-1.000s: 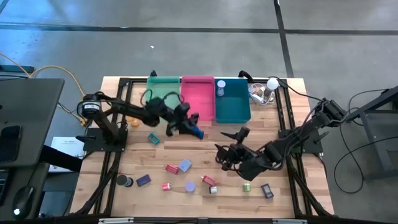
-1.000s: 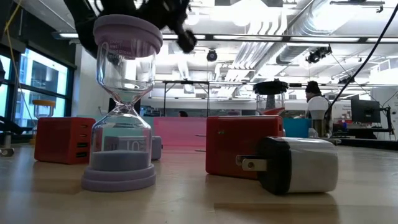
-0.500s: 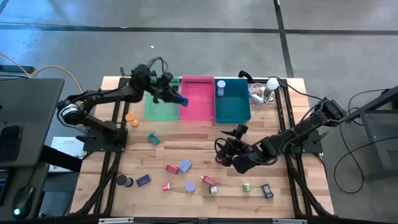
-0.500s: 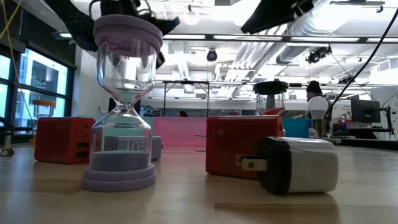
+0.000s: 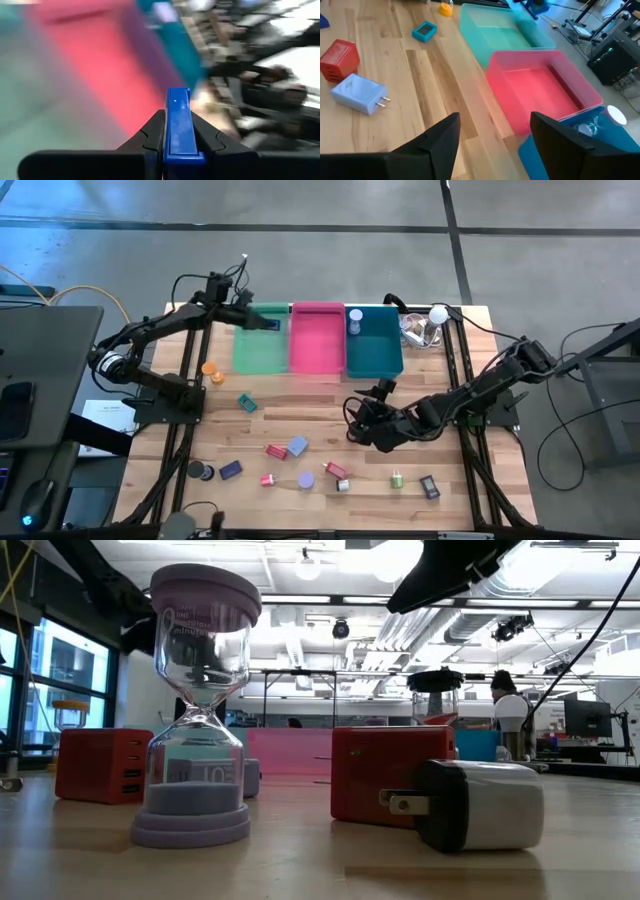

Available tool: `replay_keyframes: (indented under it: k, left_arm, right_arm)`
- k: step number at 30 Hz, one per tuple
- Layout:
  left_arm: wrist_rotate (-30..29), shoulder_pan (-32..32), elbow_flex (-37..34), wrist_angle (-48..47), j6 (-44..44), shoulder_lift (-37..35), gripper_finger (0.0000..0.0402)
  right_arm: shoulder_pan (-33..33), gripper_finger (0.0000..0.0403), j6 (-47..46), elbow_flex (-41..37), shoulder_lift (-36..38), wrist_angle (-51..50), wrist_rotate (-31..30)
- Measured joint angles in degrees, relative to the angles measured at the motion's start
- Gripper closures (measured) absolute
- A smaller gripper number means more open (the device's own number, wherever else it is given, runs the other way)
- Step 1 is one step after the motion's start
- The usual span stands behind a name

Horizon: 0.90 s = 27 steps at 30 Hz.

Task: Pick & Place Office items
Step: Put the blue digital clock into the light blue bin

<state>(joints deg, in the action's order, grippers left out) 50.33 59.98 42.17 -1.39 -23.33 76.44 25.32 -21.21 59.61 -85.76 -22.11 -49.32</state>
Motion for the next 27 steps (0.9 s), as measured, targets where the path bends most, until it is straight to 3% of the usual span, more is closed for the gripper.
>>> replay_keyframes:
  k: [6, 12, 18, 27]
  left_arm:
    - [-21.4, -1.5, 0.0, -7.8, 10.2, 0.0, 0.0352]
    - [-35.0, -4.7, 0.0, -8.2, 13.3, 0.0, 0.0352]
    - [-52.6, -8.8, 0.0, -10.2, 13.5, 0.2, 0.0351]
    - [-65.9, -12.6, 0.0, -13.0, 7.8, 0.2, 0.0351]
  right_arm:
    - [-0.7, 0.0172, 0.4, 0.0, 0.0, 0.0, 0.0]
    - [-2.2, 0.0172, -0.1, 0.0, 0.0, 0.0, 0.1]
    - [-3.0, 0.0172, -0.2, 0.0, 0.0, 0.7, 1.8]
    - [-3.0, 0.0172, -0.2, 0.0, 0.0, 1.0, 1.8]
